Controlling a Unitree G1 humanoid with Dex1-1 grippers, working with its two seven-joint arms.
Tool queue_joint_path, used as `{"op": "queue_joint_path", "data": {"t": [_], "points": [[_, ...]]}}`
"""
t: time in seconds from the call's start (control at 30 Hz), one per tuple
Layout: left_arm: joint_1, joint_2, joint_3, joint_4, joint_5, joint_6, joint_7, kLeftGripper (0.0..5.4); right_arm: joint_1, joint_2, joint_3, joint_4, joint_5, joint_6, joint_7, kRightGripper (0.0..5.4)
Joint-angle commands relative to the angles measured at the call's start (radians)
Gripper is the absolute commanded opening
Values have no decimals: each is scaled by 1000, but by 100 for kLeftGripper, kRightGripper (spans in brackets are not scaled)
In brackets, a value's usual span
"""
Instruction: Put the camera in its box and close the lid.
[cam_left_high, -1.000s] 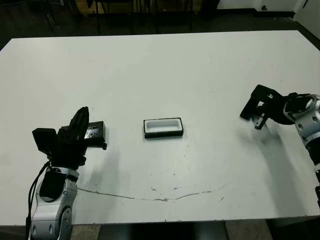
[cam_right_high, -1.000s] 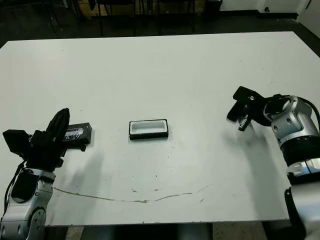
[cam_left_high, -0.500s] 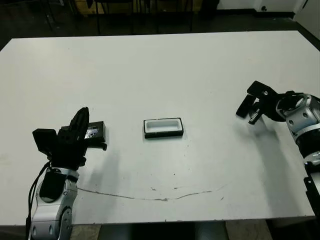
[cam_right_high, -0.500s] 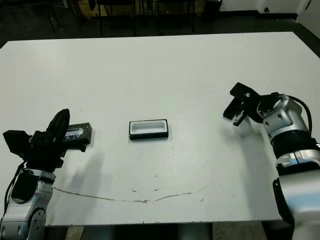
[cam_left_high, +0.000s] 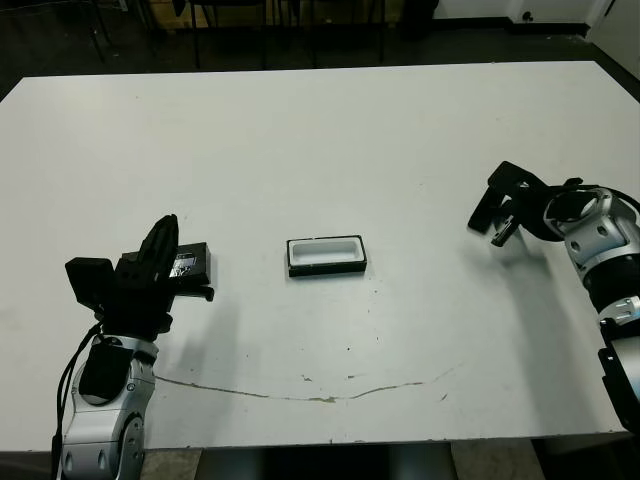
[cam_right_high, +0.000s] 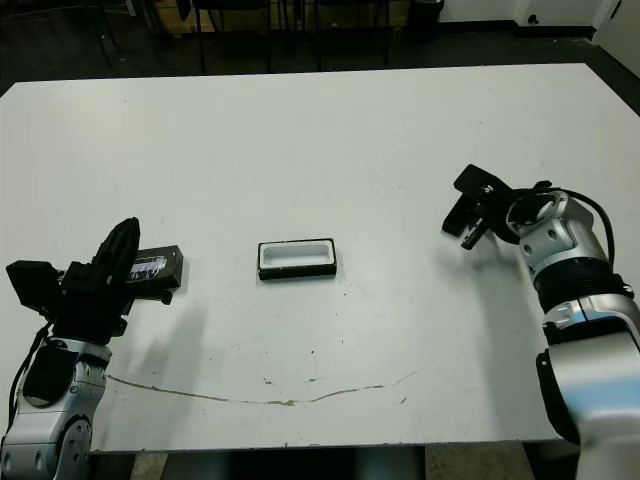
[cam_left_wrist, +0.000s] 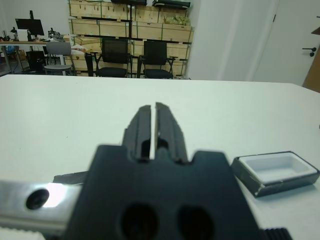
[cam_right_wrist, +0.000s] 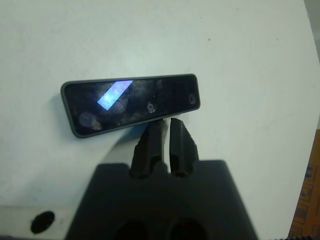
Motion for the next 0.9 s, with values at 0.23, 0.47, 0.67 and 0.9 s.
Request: {"op": "queue_joint_path", "data": {"t": [0.23, 0.47, 0.67, 0.9], "points": [[13, 7, -4, 6, 7, 16, 7, 1, 33, 74, -12, 49, 24, 4, -33, 0], [12, 6, -1, 6, -9, 18, 0, 1, 24, 118, -21, 109, 22, -23, -138, 0], [16, 9, -3, 10, 4, 5, 1, 1, 19, 134, -8, 152, 0, -69, -214, 0], [21, 9, -4, 4, 6, 10, 3, 1, -20, 172, -36, 235, 11, -28, -296, 0]]}}
